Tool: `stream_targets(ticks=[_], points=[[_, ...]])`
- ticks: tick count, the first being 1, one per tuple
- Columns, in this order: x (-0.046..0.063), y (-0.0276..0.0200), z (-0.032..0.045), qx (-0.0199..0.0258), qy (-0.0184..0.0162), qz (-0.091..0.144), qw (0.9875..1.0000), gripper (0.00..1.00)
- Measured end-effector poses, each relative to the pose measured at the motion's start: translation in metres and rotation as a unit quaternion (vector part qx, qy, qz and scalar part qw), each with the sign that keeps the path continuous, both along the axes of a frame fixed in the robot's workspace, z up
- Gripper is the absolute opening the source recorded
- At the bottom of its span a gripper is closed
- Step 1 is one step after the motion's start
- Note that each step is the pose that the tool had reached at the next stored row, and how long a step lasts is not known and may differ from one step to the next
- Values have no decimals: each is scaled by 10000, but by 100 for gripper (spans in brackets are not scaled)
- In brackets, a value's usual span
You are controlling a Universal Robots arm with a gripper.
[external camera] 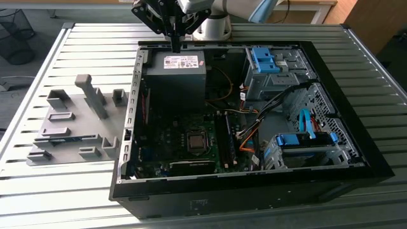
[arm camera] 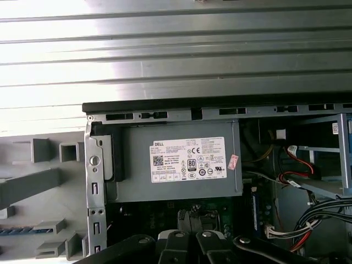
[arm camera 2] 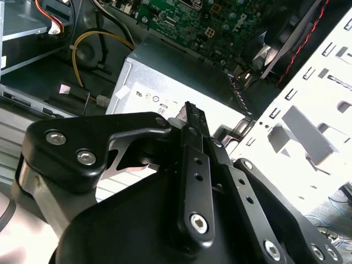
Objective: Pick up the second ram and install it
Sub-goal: 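Reach for the second ram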
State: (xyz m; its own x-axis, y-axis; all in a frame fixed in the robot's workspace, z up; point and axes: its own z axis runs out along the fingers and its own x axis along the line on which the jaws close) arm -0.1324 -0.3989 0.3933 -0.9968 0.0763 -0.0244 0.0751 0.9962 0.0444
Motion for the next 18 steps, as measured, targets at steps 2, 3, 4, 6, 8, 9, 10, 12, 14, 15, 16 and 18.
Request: stream_targets(ticks=[2, 3, 4, 6, 8, 9, 10, 12, 14, 15, 16, 18], points=[[-10, 0, 0, 0, 0, 0, 10000, 11], [-15, 0, 0, 0, 0, 0, 10000, 11], [-20, 0, 0, 0, 0, 0, 10000, 11], [-30, 0, 0, 0, 0, 0, 10000, 11], [-39, 0, 0, 0, 0, 0, 10000, 11], [-43, 0, 0, 0, 0, 0, 10000, 11], [-48, 0, 0, 0, 0, 0, 10000, 11], [-57, 0, 0, 0, 0, 0, 10000, 11], [-66, 0, 0, 0, 0, 0, 10000, 11], [-71, 0, 0, 0, 0, 0, 10000, 11], [-76, 0, 0, 0, 0, 0, 10000, 11], [-85, 0, -1, 0, 0, 0, 10000, 11]])
